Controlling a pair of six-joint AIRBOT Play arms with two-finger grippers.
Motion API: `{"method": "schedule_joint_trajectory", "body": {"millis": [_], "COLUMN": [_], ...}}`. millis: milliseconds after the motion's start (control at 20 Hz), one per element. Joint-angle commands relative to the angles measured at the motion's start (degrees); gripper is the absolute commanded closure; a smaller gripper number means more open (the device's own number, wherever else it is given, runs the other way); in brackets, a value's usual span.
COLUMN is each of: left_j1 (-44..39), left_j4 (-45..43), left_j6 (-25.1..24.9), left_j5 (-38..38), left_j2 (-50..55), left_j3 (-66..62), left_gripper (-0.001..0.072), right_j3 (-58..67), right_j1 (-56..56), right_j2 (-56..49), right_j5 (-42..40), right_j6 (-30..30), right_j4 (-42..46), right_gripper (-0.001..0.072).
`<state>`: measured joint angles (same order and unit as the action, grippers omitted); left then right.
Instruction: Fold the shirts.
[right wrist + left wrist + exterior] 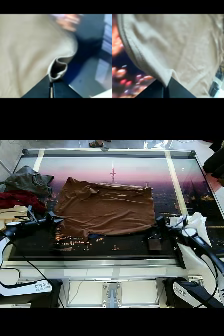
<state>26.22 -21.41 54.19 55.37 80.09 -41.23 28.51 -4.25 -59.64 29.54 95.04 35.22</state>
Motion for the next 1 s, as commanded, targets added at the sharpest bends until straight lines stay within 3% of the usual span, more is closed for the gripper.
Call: {"method": "schedule_joint_trajectory", "body": {"millis": [0, 150, 250, 500, 650, 800, 950], "left_j1": [0.9, 4.6, 9.3, 24.1, 30.8, 29.0, 24.1], "left_j4": [0.3, 0.5, 0.5, -0.9, -8.9, -8.6, -7.8], "left_j6": [-3.8, -2.7, 5.6, 8.0, 11.7, 12.1, 12.7], "left_j5": [5.9, 9.9, 11.4, 16.1, 16.1, 18.9, 19.6], "left_j2": [-5.9, -18.8, -29.2, -47.3, -47.4, -42.2, -36.2], "left_j3": [-5.5, -12.4, -17.0, -32.9, -47.4, -56.0, -56.4], "left_gripper": [0.0694, 0.0694, 0.0695, 0.0696, 0.0697, 0.0697, 0.0697], "right_j3": [13.7, 29.2, 38.2, 55.2, 66.1, 73.2, 73.3], "right_j1": [0.0, 0.0, 0.0, 0.0, 0.0, 0.0, 0.0], "right_j2": [2.4, 8.8, 14.2, 24.5, 24.7, 22.1, 16.3], "right_j5": [11.2, 27.4, 34.2, 35.8, 35.8, 35.8, 38.9], "right_j6": [-17.0, -17.1, -14.5, -13.3, -13.3, -13.3, -13.0], "right_j4": [6.1, 19.2, 22.2, 22.7, 26.8, 31.7, 32.5], "right_gripper": [0.0704, 0.0704, 0.0704, 0.0705, 0.0705, 0.0706, 0.0705]}}
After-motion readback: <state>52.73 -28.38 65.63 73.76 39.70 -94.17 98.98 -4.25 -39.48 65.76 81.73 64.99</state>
